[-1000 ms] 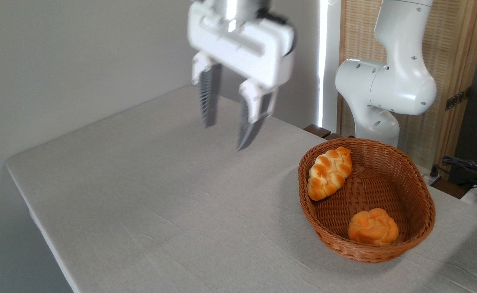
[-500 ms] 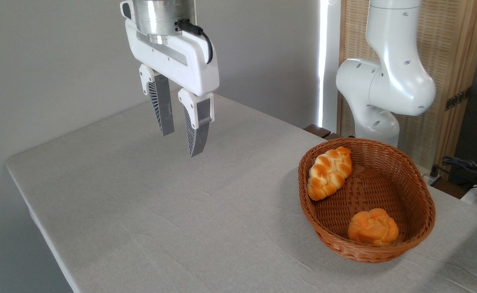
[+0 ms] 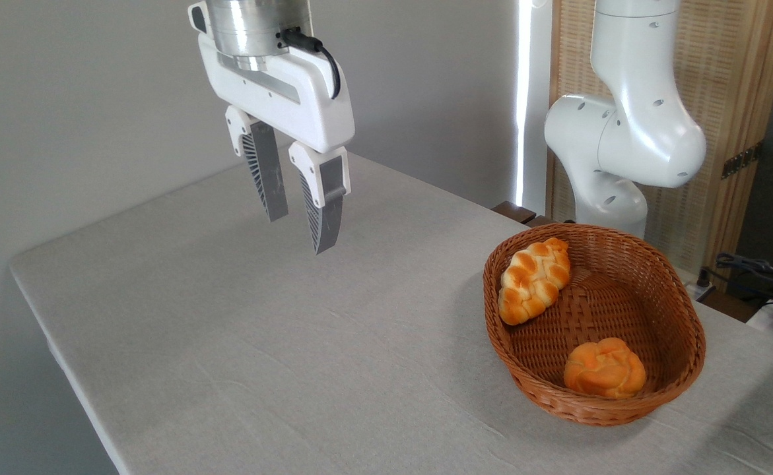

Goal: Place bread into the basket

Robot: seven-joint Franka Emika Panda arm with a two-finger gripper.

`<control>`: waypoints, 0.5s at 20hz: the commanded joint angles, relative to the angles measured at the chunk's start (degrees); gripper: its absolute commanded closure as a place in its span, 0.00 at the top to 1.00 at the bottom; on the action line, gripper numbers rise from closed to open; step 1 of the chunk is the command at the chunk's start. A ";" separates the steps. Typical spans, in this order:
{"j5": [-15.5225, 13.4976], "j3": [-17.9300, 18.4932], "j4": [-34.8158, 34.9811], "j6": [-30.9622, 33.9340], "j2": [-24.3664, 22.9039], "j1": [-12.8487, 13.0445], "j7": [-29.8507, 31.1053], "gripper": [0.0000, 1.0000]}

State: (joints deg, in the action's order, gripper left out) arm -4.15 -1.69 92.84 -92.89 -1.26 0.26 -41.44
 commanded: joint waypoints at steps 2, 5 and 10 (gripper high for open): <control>2.04 0.28 -3.10 1.84 2.05 0.36 2.15 1.00; 2.39 0.28 -3.10 1.84 2.06 0.36 2.59 1.00; 2.39 0.28 -3.10 1.93 1.88 0.45 3.73 1.00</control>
State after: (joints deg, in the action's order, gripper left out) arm -2.57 -1.69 91.41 -92.77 0.10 0.26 -39.14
